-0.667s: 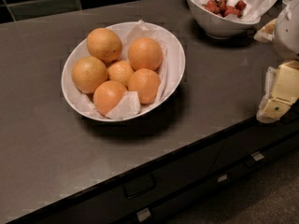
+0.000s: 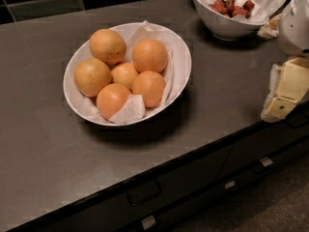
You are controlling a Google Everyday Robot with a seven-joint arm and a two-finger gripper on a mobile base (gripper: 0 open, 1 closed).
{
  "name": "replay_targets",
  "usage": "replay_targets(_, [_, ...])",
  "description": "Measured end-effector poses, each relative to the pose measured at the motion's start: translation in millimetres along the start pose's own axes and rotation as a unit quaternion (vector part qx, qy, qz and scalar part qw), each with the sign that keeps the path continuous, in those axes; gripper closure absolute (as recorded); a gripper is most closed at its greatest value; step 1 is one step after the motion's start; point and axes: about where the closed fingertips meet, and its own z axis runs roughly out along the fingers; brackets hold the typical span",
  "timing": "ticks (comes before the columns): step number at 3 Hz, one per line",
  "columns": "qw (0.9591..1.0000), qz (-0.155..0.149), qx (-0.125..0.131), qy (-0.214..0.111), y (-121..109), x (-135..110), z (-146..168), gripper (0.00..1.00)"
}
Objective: Pick orange from white bowl
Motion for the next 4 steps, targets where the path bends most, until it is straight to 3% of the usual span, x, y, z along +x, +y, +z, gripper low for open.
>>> replay_targets(1, [0.9993,-0.034,0.000,-0.014,-15.7,-28.1,0.6,0.00])
replay_targets(2, [0.9959,-0.081,-0.005,-0.040,-30.4,-63.4,5.4,0.00])
replay_targets(3, [0.9957,-0.083,-0.003,-0.041,-31.0,-64.6,5.1,0.00])
replay_targets(4, [0.9890,-0.139,-0.014,-0.050,-39.7,-88.5,8.3,0.00])
